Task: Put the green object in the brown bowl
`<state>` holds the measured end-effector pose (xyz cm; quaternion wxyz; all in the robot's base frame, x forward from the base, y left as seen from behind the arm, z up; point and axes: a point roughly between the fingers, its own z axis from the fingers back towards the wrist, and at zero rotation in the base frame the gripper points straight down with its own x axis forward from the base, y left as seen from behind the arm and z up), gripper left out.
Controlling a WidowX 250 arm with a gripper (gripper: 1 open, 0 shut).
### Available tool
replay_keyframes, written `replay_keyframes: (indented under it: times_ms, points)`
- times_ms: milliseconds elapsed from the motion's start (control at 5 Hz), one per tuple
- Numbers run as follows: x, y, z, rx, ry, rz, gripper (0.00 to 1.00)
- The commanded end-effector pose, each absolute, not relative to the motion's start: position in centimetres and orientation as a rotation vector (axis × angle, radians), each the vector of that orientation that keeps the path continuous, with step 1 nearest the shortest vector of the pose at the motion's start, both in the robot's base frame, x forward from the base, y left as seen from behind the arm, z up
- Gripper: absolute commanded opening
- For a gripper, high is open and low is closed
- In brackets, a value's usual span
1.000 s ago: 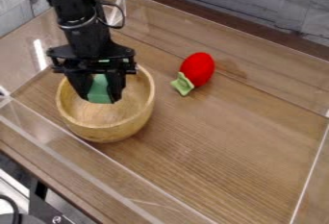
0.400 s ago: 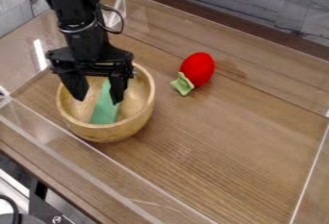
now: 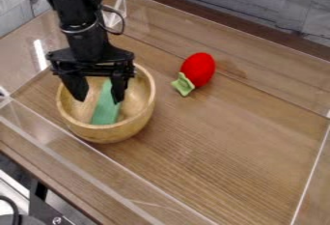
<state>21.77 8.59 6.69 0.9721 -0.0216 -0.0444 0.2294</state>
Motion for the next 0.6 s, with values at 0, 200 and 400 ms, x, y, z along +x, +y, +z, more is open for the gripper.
replay_keyframes:
  times_ms: [0, 200, 400]
  points:
    - [22.75, 8.99, 7.53, -0.031, -0.126, 0.465, 1.00]
    - [22.94, 9.06, 7.55, -0.031, -0.127, 0.473, 1.00]
    - [23.11, 9.14, 7.63, -0.031, -0.129, 0.480, 1.00]
